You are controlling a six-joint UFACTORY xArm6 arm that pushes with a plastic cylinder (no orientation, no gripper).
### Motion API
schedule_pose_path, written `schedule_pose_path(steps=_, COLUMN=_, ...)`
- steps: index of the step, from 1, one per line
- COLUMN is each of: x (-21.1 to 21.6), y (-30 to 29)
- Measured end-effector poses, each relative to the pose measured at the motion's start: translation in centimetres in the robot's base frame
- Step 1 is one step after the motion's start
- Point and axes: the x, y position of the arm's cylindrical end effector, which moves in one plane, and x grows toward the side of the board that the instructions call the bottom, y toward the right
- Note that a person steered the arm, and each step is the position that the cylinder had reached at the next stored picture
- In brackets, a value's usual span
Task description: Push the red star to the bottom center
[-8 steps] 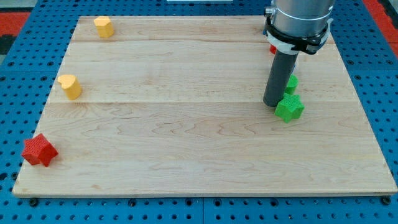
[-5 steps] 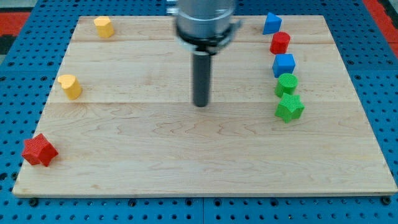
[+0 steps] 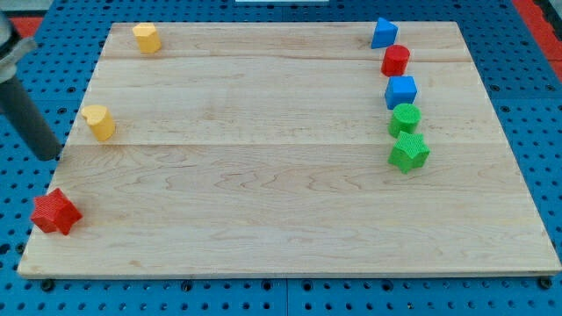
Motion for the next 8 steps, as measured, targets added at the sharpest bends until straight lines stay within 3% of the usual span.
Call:
schedule_pose_path(steps=2, x=8.5, y=0.9)
schedule_pose_path(steps=3, x=8.6, y=4.7)
schedule_pose_path(steps=4, x=10.6, y=12.6)
schedule_pose_path(steps=6, x=13.6, y=11.9)
schedule_pose_path(steps=8, x=13.3, y=23.4)
